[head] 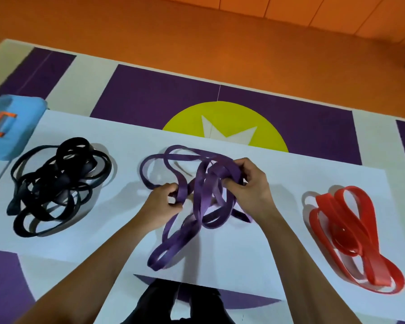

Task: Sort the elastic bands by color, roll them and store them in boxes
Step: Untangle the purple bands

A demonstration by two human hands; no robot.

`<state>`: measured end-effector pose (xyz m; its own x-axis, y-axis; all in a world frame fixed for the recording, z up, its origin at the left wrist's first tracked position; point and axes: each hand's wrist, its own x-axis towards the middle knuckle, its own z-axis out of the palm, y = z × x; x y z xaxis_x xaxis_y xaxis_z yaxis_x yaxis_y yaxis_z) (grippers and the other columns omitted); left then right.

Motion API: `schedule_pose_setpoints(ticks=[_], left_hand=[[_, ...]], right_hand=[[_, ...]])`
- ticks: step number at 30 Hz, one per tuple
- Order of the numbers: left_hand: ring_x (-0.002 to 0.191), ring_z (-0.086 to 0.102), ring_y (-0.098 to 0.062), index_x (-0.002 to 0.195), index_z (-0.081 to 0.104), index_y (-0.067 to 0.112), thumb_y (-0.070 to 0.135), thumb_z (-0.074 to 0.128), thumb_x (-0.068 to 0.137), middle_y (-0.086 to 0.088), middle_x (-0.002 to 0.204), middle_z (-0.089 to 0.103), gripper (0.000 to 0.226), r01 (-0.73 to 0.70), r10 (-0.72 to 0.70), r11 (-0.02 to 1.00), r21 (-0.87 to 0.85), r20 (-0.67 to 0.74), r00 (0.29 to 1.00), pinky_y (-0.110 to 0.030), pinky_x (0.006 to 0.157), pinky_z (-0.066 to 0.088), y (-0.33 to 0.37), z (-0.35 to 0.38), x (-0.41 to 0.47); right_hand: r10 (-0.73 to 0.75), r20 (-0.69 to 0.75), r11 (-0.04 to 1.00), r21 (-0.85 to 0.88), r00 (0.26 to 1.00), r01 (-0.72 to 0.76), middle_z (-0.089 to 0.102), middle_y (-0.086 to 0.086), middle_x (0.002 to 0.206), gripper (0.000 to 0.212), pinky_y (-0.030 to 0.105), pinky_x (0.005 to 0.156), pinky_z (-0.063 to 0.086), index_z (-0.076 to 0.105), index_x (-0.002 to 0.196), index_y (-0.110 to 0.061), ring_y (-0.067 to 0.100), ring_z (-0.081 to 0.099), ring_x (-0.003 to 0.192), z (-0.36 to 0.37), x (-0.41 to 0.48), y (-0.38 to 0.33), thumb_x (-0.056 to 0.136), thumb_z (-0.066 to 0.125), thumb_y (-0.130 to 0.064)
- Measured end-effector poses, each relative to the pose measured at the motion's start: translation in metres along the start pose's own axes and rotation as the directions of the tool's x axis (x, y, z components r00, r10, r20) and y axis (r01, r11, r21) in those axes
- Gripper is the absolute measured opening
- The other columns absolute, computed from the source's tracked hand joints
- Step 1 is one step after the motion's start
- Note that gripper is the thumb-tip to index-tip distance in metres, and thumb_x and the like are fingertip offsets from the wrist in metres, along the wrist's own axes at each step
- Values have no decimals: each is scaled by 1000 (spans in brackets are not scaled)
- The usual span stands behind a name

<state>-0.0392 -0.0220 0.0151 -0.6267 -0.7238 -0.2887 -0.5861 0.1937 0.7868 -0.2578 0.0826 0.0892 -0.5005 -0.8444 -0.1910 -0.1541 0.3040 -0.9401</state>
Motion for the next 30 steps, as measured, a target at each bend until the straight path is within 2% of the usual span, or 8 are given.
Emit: schedule_pose_setpoints(ticks=[5,8,11,15,19,23,27,30], left_hand=[[90,66,0,92,67,20,2,71,84,18,87,72,21,-26,35,985,-172,46,998,-16,77,52,47,-15,-13],[83,68,-8,95,65,27,8,75,86,11,85,72,23,-77,64,968,-239,-60,996,-17,78,52,59,-26,-13],[76,66,-18,91,57,22,14,73,89,5,85,69,18,-31,14,995,-92,-177,984,-30,75,54,54,-40,-4],[76,62,-28,91,49,21,14,66,89,-2,91,66,19,101,-64,986,133,-259,964,-37,75,47,34,-57,6],[81,62,-35,107,58,11,13,61,91,-9,84,66,17,209,-129,962,176,-379,916,-37,72,44,17,-71,9],[89,62,-45,112,55,4,13,53,95,-21,93,66,19,343,-197,912,225,-492,848,-42,72,45,2,-87,7],[92,64,-41,101,57,5,18,58,94,-16,94,67,15,432,-324,839,330,-336,885,-36,69,42,-23,-94,8],[100,68,-36,105,60,5,33,64,89,-19,110,71,32,508,-520,749,425,-96,849,-36,76,53,-38,-87,0]], right_hand=[[6,-75,999,46,997,-3,69,-1,83,26,24,68,50,64,98,-18,14,60,74,-5,6,-5,82,71,1],[42,-141,999,-14,989,-45,74,-2,90,32,35,77,56,64,101,-24,18,69,83,-12,9,5,81,65,2],[56,-185,990,-117,981,-79,72,-16,83,41,21,72,50,66,102,-28,1,66,77,-24,8,10,82,57,6],[40,-154,971,-228,987,-75,70,-4,103,44,34,81,53,70,113,-32,17,67,88,-53,7,1,79,58,-6],[10,-75,900,-434,997,-41,69,-2,95,32,23,63,45,72,107,-29,11,63,72,-89,12,-27,85,72,-6],[-7,-160,883,-464,987,-69,70,-7,90,29,32,80,51,72,100,-30,17,66,88,-123,16,-53,78,86,-16],[-48,-151,984,-176,987,21,72,-1,87,28,38,85,55,75,97,-26,16,66,77,-130,8,-73,80,83,-5],[-87,-64,995,-54,994,83,65,2,75,25,33,66,51,74,104,-19,16,58,59,-127,-2,-100,87,76,0]])
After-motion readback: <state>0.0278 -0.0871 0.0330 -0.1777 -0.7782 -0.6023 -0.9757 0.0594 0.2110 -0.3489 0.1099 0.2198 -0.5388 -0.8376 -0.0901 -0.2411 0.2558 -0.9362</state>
